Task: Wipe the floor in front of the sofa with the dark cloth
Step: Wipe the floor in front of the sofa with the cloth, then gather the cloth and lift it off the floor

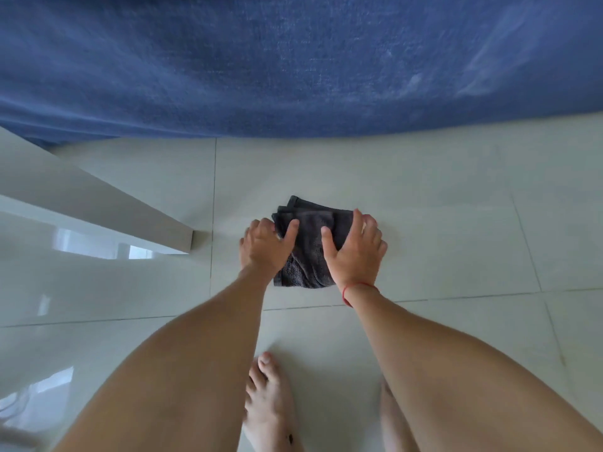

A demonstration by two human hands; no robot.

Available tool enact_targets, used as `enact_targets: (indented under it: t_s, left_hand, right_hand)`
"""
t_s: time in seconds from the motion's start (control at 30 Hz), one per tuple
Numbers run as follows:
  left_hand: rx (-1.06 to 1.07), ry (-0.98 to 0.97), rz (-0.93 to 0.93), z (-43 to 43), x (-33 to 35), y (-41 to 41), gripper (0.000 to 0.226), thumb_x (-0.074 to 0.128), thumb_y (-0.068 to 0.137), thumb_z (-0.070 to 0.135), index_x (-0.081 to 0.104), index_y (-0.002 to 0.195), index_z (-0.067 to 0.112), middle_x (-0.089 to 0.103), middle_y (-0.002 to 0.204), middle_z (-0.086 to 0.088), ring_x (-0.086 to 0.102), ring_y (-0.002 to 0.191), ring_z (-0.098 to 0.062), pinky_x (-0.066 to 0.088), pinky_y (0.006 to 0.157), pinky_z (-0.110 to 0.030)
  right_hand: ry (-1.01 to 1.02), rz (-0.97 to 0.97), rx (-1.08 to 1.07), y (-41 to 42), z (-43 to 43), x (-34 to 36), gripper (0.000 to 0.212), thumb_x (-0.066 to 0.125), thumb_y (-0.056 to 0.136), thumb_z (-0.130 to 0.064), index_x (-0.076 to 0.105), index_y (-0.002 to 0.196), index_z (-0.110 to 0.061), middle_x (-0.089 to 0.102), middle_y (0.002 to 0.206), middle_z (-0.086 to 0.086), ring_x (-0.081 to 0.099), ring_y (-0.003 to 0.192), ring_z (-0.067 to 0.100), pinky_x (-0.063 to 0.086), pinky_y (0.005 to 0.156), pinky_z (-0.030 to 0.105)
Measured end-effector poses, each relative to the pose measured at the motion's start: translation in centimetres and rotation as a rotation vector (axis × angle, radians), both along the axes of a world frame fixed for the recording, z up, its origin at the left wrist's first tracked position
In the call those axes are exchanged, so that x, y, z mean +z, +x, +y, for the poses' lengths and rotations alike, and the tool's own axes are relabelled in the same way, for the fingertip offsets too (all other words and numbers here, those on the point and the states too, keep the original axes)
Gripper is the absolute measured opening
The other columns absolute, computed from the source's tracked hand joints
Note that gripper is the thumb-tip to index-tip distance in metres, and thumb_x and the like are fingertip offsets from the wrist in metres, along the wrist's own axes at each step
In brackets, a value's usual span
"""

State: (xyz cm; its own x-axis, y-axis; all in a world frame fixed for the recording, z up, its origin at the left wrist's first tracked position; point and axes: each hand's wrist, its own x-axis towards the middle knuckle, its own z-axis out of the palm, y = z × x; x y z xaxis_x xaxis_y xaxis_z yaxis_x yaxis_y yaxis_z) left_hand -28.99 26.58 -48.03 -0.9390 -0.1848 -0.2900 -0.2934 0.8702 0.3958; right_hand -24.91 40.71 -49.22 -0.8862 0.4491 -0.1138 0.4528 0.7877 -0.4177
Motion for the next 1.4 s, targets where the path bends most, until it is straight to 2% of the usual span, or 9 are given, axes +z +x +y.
enact_targets:
  t_s: [0.07, 0.2, 0.37, 0.6, 0.87, 1.0, 1.13, 1.27, 1.4]
  left_hand:
    - [0.037, -0.001, -0.126, 1.3, 0.2, -0.5, 0.068, 0.057, 0.076, 0.064, 0.053, 0.112, 0.006, 0.056, 0.111, -0.009, 0.054, 0.105, -0.027, 0.045, 0.093, -0.041]
    - [0.011, -0.031, -0.255, 1.7, 0.2, -1.5, 0.067, 0.065, 0.078, 0.051, 0.049, 0.121, 0.002, 0.055, 0.121, -0.016, 0.051, 0.115, -0.031, 0.045, 0.096, -0.041]
    - [0.04, 0.033, -0.28, 2.6, 0.8, -2.1, 0.052, 0.068, 0.081, 0.037, 0.052, 0.115, 0.002, 0.058, 0.119, -0.017, 0.056, 0.111, -0.033, 0.047, 0.088, -0.038]
    - [0.092, 0.088, -0.395, 2.7, 1.2, -1.5, 0.057, 0.067, 0.083, 0.035, 0.047, 0.123, 0.0, 0.054, 0.125, -0.02, 0.055, 0.114, -0.035, 0.049, 0.089, -0.04]
    - [-0.087, -0.003, -0.553, 2.6, 1.9, 4.7, 0.059, 0.063, 0.086, 0.035, 0.044, 0.127, -0.003, 0.055, 0.124, -0.02, 0.057, 0.111, -0.034, 0.05, 0.082, -0.036]
    - [-0.077, 0.009, -0.592, 2.7, 3.9, 7.1, 0.055, 0.061, 0.087, 0.034, 0.045, 0.125, -0.003, 0.057, 0.122, -0.02, 0.057, 0.11, -0.033, 0.048, 0.079, -0.033]
    - [-0.02, 0.16, -0.461, 2.7, 10.5, 6.8, 0.053, 0.059, 0.088, 0.033, 0.047, 0.127, -0.001, 0.058, 0.124, -0.018, 0.056, 0.113, -0.034, 0.045, 0.084, -0.032]
    - [-0.045, 0.282, -0.151, 3.2, 20.8, 5.0, 0.041, 0.052, 0.093, 0.026, 0.054, 0.128, 0.006, 0.057, 0.129, -0.018, 0.054, 0.117, -0.034, 0.044, 0.096, -0.034]
    - [0.07, 0.302, 0.075, 3.1, 30.5, 5.2, 0.053, 0.05, 0.093, 0.033, 0.043, 0.132, -0.003, 0.051, 0.134, -0.02, 0.049, 0.122, -0.035, 0.042, 0.097, -0.037]
  right_hand:
    - [-0.021, -0.17, -0.123, -0.1, 0.8, 0.7, 0.073, 0.056, 0.078, -0.065, 0.054, 0.12, -0.005, 0.058, 0.121, 0.013, 0.052, 0.112, 0.032, 0.039, 0.092, 0.042]
    - [-0.096, -0.321, -0.084, -1.1, 0.4, 1.5, 0.075, 0.06, 0.072, -0.07, 0.061, 0.111, -0.006, 0.06, 0.117, 0.012, 0.055, 0.113, 0.032, 0.043, 0.095, 0.039]
    - [-0.255, -0.379, -0.082, -2.6, -0.8, 2.1, 0.05, 0.063, 0.088, -0.041, 0.052, 0.12, -0.005, 0.061, 0.123, 0.015, 0.059, 0.114, 0.034, 0.047, 0.094, 0.04]
    - [-0.306, -0.414, -0.056, -2.4, -1.7, 1.8, 0.032, 0.052, 0.097, -0.014, 0.048, 0.126, -0.001, 0.054, 0.131, 0.019, 0.055, 0.12, 0.036, 0.045, 0.097, 0.038]
    - [-0.347, -0.561, -0.058, 3.9, -1.4, 2.6, 0.034, 0.055, 0.095, -0.012, 0.052, 0.127, -0.002, 0.055, 0.132, 0.019, 0.056, 0.121, 0.032, 0.047, 0.097, 0.035]
    - [-0.382, -0.546, -0.038, 6.0, -0.9, 5.0, 0.033, 0.055, 0.095, -0.014, 0.054, 0.124, 0.0, 0.057, 0.13, 0.019, 0.056, 0.12, 0.032, 0.046, 0.098, 0.034]
    - [-0.444, -0.413, -0.013, 4.8, 0.4, 11.4, 0.031, 0.053, 0.096, -0.016, 0.057, 0.12, 0.002, 0.061, 0.127, 0.019, 0.057, 0.119, 0.034, 0.046, 0.097, 0.033]
    - [-0.472, -0.155, 0.031, 2.2, 1.0, 21.1, 0.034, 0.048, 0.095, -0.016, 0.057, 0.12, 0.006, 0.059, 0.128, 0.024, 0.055, 0.12, 0.037, 0.044, 0.098, 0.034]
    - [-0.502, 0.101, 0.067, 2.3, 0.0, 31.1, 0.034, 0.043, 0.099, -0.017, 0.048, 0.125, 0.004, 0.053, 0.133, 0.025, 0.051, 0.124, 0.038, 0.042, 0.099, 0.037]
